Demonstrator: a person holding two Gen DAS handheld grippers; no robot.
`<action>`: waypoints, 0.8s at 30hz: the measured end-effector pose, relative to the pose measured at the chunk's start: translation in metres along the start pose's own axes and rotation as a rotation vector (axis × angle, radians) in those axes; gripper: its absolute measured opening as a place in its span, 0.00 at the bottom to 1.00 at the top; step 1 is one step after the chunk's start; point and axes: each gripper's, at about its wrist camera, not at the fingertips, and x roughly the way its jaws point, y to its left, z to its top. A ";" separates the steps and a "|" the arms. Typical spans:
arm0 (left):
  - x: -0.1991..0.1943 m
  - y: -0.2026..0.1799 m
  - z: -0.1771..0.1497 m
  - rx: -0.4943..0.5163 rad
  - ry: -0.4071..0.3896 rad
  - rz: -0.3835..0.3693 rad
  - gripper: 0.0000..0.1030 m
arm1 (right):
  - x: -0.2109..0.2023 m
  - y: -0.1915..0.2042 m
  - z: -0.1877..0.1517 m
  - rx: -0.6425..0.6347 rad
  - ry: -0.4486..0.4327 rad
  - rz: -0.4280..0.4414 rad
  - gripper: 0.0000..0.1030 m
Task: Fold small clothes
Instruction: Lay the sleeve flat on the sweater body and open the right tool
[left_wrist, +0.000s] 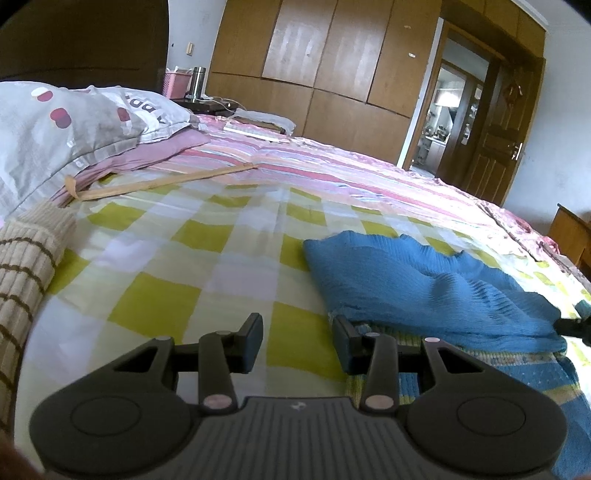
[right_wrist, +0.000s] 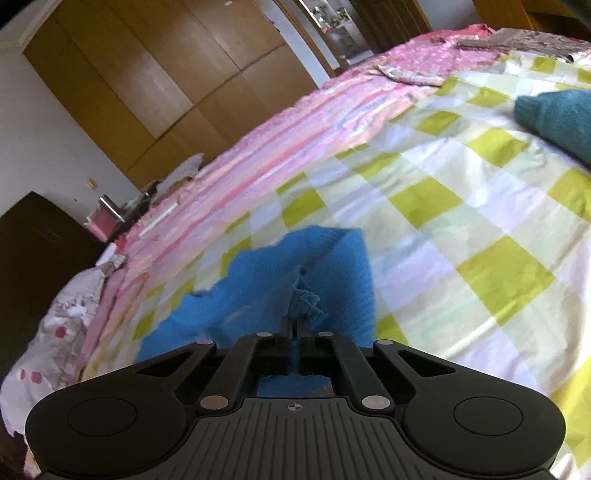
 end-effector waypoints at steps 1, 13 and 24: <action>0.000 0.000 0.000 0.001 0.001 0.001 0.45 | 0.002 -0.002 -0.002 0.002 0.009 -0.014 0.01; 0.001 -0.003 0.000 0.015 0.003 -0.001 0.45 | -0.007 -0.003 -0.011 -0.078 0.007 -0.075 0.00; -0.001 -0.005 0.002 0.036 -0.010 0.024 0.45 | -0.023 0.011 0.003 -0.183 -0.051 -0.116 0.09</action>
